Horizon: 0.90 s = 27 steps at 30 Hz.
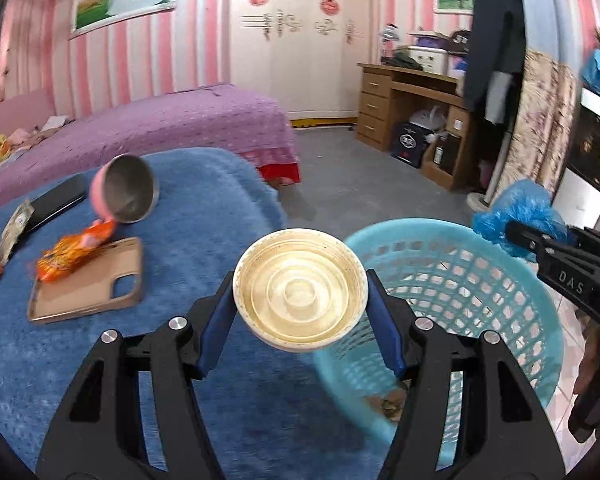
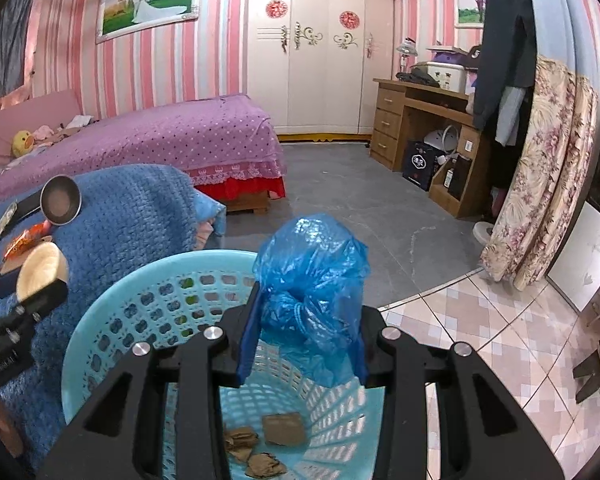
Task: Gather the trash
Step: 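Open the left gripper over the basket dropping the lid while right gripper releases the bag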
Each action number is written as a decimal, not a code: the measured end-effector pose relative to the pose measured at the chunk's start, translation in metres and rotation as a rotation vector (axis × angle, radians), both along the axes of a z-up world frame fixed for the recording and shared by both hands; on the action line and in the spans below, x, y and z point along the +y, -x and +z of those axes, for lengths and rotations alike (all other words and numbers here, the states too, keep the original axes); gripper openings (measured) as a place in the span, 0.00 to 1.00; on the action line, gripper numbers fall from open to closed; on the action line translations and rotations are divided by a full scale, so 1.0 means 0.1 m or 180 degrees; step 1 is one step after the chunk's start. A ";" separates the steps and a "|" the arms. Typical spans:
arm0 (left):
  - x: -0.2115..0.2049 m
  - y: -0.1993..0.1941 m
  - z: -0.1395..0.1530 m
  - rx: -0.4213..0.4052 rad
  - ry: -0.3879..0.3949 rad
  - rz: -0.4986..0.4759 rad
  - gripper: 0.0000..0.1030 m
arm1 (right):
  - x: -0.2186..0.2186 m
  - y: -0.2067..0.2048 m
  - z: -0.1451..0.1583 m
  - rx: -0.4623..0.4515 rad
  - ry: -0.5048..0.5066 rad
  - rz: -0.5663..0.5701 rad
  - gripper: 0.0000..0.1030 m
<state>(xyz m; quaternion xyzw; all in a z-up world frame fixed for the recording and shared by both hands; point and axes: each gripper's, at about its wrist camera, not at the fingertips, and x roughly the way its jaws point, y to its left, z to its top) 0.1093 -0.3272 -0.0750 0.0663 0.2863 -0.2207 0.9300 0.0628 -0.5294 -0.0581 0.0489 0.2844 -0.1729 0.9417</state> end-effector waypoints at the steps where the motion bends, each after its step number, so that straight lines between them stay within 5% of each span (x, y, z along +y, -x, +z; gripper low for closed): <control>1: -0.06 0.00 -0.01 -0.0002 -0.0022 -0.0018 0.59 | -0.03 0.01 0.00 -0.0004 -0.0017 -0.0011 0.37; 8: -0.30 -0.02 0.02 0.0066 -0.0078 -0.0150 0.59 | -0.09 0.03 -0.02 -0.0012 -0.0087 -0.0044 0.37; 10: -0.34 -0.01 0.05 0.0062 -0.0101 -0.0200 0.79 | -0.10 0.02 -0.02 -0.0010 -0.0081 -0.0037 0.37; 14: -0.26 0.01 0.13 -0.0026 -0.0095 -0.0136 0.87 | -0.06 0.00 -0.04 0.0027 -0.0044 -0.0002 0.37; 27: 0.68 -0.18 0.32 -0.0121 -0.0165 0.0446 0.94 | 0.15 -0.09 -0.06 0.0081 -0.0098 0.0078 0.37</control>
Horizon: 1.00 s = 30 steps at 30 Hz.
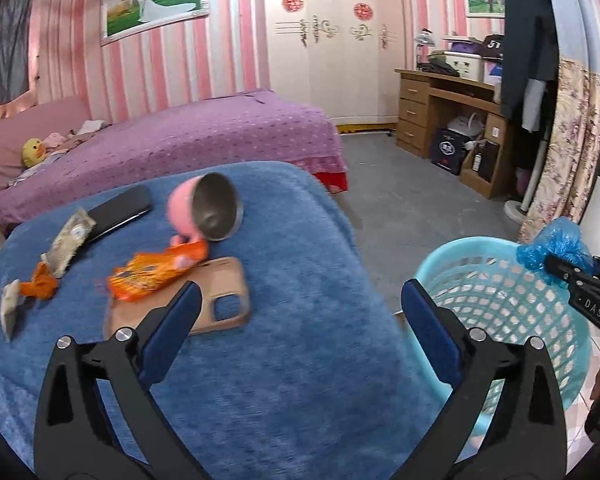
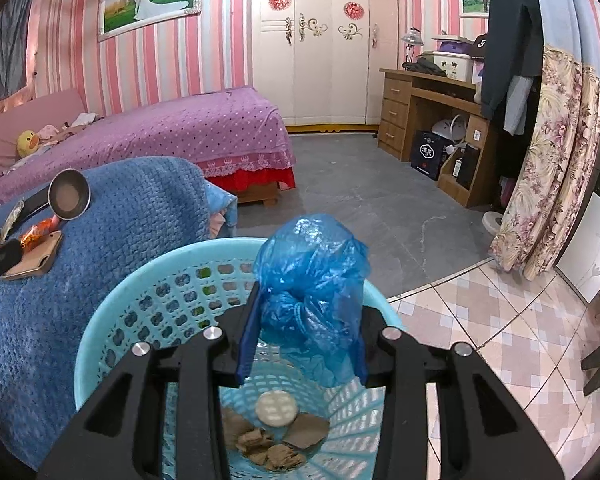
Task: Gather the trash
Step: 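Open the left gripper over the basket dropping the lid while right gripper releases the bag, then move the left gripper to the beige cloth and grasp it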
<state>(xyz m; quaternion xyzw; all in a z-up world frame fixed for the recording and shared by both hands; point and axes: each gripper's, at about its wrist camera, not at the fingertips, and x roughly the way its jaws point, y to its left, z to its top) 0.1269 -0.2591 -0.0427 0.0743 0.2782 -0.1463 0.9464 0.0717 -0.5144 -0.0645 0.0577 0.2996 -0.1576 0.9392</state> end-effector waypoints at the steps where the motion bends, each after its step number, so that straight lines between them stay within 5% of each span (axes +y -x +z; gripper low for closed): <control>1: 0.06 0.00 0.01 0.0000 -0.0011 0.0021 0.94 | 0.03 -0.01 0.00 0.0005 -0.0007 0.0006 0.38; 3: 0.17 0.02 0.03 -0.0013 -0.0019 0.0064 0.94 | 0.07 -0.04 0.00 0.0002 -0.0048 0.0020 0.39; 5: 0.28 0.02 0.06 -0.0027 -0.0009 0.0100 0.94 | 0.15 -0.06 0.03 -0.0038 -0.0038 -0.0011 0.69; 6: 0.36 0.03 0.08 -0.0037 0.0004 0.0131 0.94 | 0.18 -0.06 0.05 -0.0062 -0.0006 -0.0038 0.75; 11: 0.64 0.05 0.17 -0.0064 0.0078 0.0248 0.94 | 0.43 -0.11 0.11 -0.0089 0.0187 -0.0070 0.91; 30: 1.43 0.04 0.27 -0.0141 0.0166 0.0614 0.94 | 0.96 -0.30 0.22 -0.0145 0.0172 0.0124 0.94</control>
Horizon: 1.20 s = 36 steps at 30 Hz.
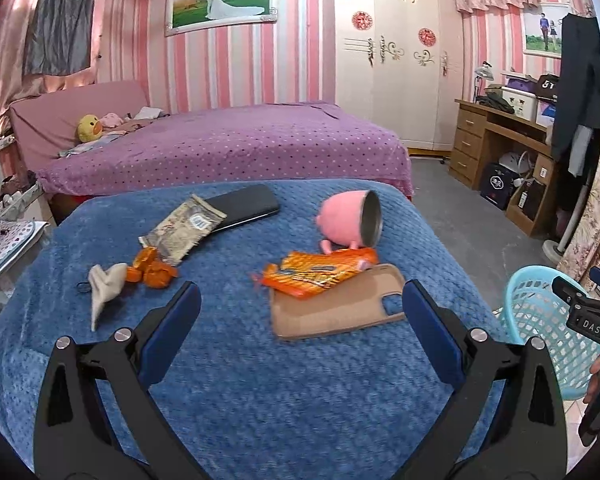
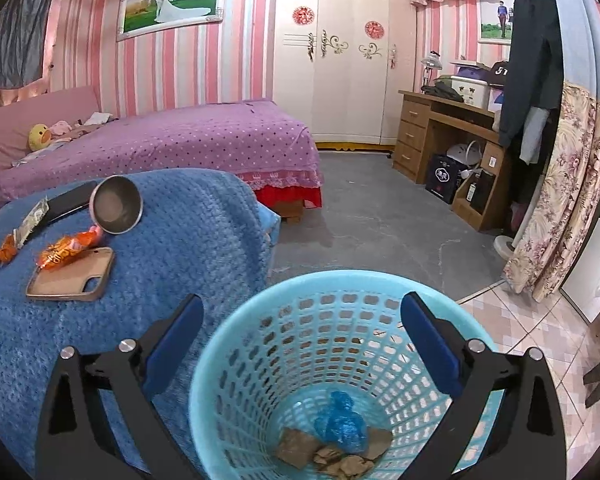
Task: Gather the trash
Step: 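Move the left gripper to the beige cloth and grasp it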
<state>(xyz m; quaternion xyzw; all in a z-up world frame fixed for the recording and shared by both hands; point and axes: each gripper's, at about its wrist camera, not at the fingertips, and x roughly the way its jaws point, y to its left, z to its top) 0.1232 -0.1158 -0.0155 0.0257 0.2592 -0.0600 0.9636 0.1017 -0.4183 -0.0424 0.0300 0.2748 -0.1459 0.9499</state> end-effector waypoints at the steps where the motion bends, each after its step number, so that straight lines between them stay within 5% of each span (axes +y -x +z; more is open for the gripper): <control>1: 0.03 0.00 -0.01 -0.0003 -0.0009 0.0015 0.94 | 0.04 -0.02 0.00 0.0000 0.0002 0.0012 0.94; 36: 1.64 -0.34 -0.51 0.0352 0.0124 0.0693 0.94 | 1.05 -0.50 -0.12 0.0135 0.0122 0.0411 0.94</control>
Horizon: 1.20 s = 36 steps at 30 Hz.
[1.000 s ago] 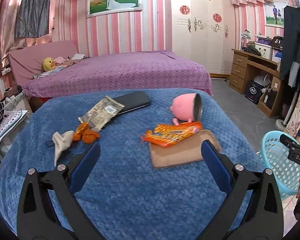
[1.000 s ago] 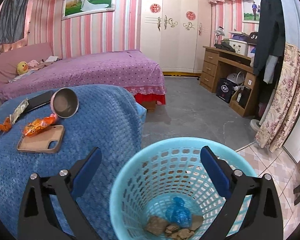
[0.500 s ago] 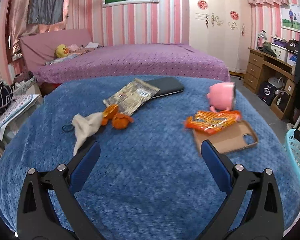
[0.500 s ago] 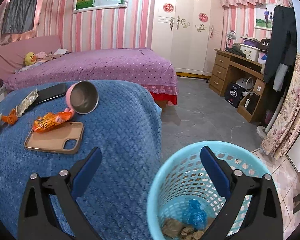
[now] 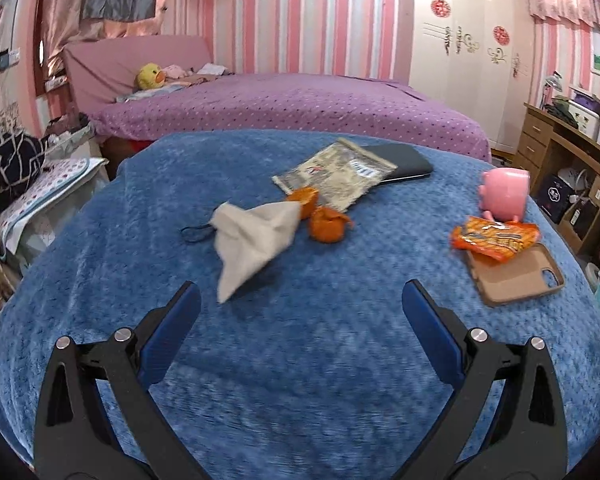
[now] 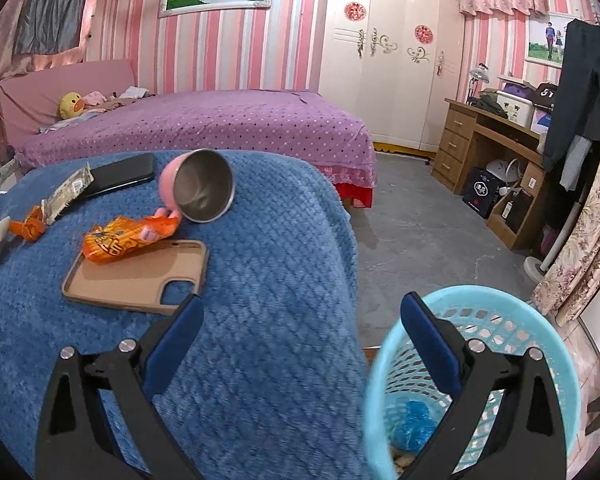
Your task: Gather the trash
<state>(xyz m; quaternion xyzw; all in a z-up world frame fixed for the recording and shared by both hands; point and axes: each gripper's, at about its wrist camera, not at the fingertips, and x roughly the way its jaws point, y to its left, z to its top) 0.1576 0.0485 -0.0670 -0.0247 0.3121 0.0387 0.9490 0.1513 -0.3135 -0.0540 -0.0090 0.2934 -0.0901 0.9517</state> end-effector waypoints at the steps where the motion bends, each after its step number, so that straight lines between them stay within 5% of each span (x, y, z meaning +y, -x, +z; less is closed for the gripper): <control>1: 0.04 -0.01 0.00 0.0012 0.0018 0.0004 0.94 | 0.03 -0.01 0.00 0.0002 0.0003 0.0009 0.94; 18: 0.29 -0.25 -0.07 0.0100 -0.0175 -0.0015 0.93 | 0.30 -0.33 0.07 0.0116 -0.0022 0.0226 0.94; 23: 0.37 -0.45 -0.11 0.0162 -0.0026 0.0034 0.85 | 0.37 -0.49 0.04 0.0129 0.0048 0.0307 0.94; 36: 0.38 -0.70 -0.14 0.0216 -0.0013 0.0091 0.25 | 0.70 -0.70 -0.04 0.0165 -0.0122 0.0627 0.94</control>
